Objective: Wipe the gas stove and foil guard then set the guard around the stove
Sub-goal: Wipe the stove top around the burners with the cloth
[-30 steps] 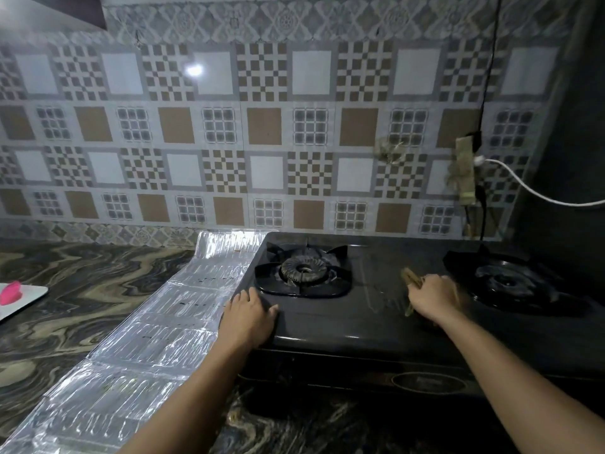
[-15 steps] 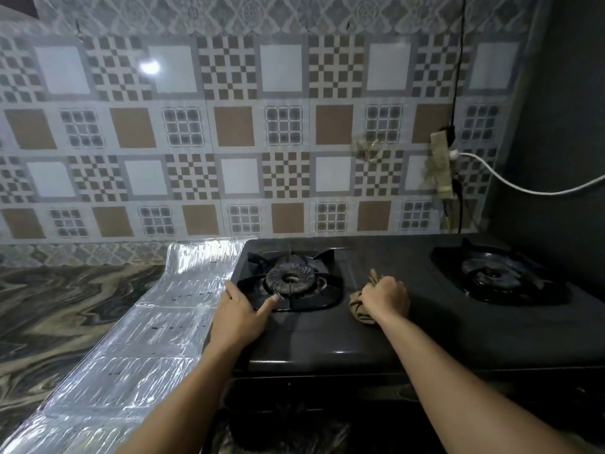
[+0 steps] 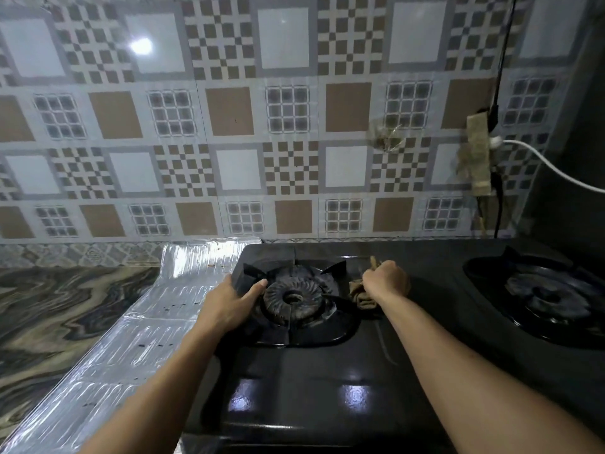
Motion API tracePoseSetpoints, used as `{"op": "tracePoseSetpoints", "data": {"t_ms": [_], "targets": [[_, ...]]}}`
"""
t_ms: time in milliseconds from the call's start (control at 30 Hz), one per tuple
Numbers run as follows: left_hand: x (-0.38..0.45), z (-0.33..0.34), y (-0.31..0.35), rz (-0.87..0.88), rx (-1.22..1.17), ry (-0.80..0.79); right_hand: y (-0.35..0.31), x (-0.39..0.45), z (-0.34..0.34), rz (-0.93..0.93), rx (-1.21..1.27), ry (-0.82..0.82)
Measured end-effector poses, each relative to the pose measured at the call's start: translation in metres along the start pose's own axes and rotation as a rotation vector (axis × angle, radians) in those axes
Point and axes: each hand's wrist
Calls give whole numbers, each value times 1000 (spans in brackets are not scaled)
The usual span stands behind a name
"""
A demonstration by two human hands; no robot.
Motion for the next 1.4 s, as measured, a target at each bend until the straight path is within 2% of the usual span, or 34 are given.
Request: {"op": "tracePoseSetpoints", "data": {"t_ms": [233, 367, 633, 733, 1000, 1167, 1400], "targets": [[20, 4, 9, -41, 211, -121, -8, 22, 10, -4, -32, 14], [32, 8, 7, -43, 251, -168, -12, 32, 15, -21, -61, 26], [34, 18, 6, -24, 440, -172, -18, 42, 7, -121, -163, -47], [35, 18, 5, -13, 450, -163, -16, 42, 12, -137, -229, 11], [30, 22, 7, -32, 449, -130, -25, 67, 39, -145, -185, 37], [31, 24, 2, -5, 419, -108, -35, 87, 48, -195, -256, -14], [29, 24, 5, -12, 443, -125, -50, 104, 45, -353, -342, -178]]}}
Point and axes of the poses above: each hand's wrist, its own x-axis towards the middle knuckle, its own z-axis out of the palm, y = z × x, and after that the axes turned 1 degree about z, right-handed
